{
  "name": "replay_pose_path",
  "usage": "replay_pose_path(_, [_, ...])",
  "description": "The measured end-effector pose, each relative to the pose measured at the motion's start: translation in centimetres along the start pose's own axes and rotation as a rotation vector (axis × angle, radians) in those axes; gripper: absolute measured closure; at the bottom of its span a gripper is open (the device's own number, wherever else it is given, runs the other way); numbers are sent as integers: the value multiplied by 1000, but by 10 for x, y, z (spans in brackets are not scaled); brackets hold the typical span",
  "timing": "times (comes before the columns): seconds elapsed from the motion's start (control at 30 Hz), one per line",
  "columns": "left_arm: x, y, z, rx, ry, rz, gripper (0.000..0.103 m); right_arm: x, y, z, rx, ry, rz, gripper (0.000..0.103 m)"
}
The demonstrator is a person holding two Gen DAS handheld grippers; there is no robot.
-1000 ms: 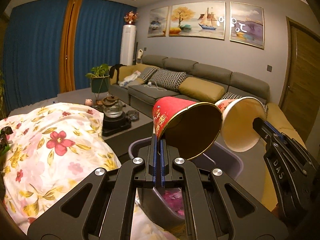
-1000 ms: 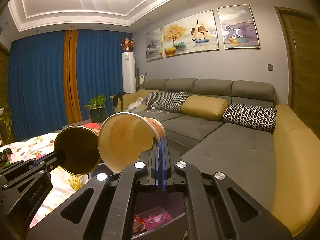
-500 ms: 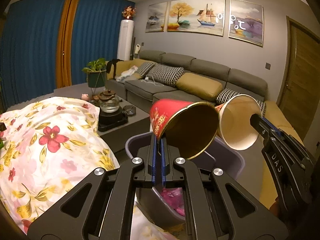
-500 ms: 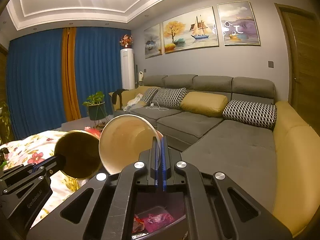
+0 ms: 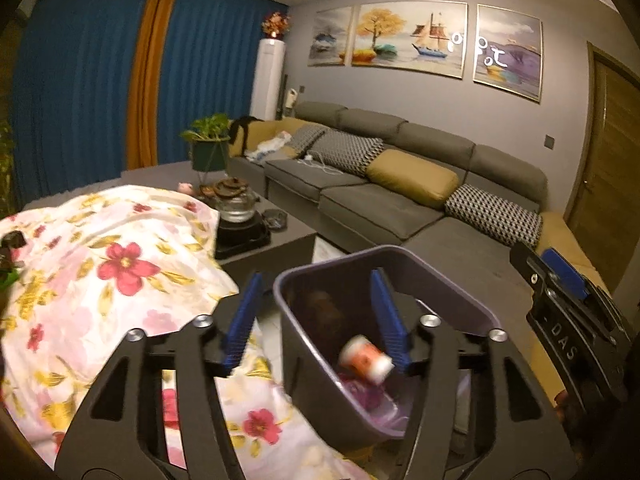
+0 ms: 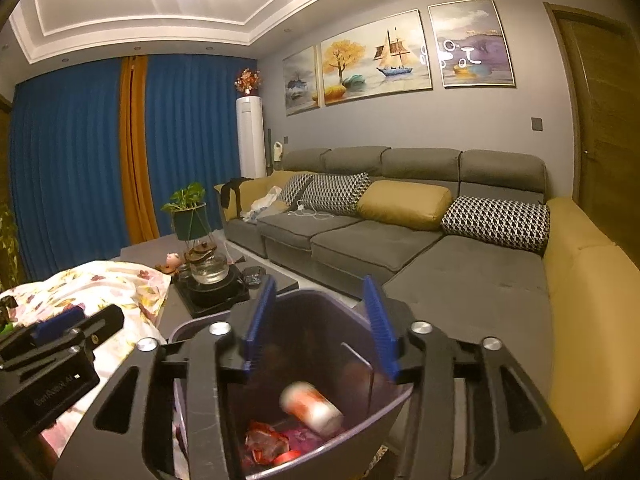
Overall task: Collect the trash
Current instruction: 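Open both tools over the gray bin to drop the cups, then move both open tools back toward the blue mesh and black bag on the bed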
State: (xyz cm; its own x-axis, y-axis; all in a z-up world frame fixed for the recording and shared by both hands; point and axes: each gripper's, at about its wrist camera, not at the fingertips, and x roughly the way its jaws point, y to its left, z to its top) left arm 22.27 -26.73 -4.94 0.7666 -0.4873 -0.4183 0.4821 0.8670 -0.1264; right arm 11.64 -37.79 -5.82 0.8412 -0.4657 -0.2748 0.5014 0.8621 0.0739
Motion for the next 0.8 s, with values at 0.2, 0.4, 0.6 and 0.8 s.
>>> replay_pose_path(0.2, [-22, 7, -5, 11, -10, 95, 28, -13, 5, -13, 3, 45, 22, 38])
replay_pose_path(0.4, [-48, 10, -12, 28, -10, 145, 21, -31, 11, -22, -1, 80, 46, 31])
replay_pose_path(0.6, [-79, 18, -24, 29, -20, 180, 17, -53, 17, -25, -2, 88, 58, 26])
replay_pose_path(0.8, [-113, 33, -31, 14, -55, 230, 15, -76, 28, -28, -18, 84, 76, 24])
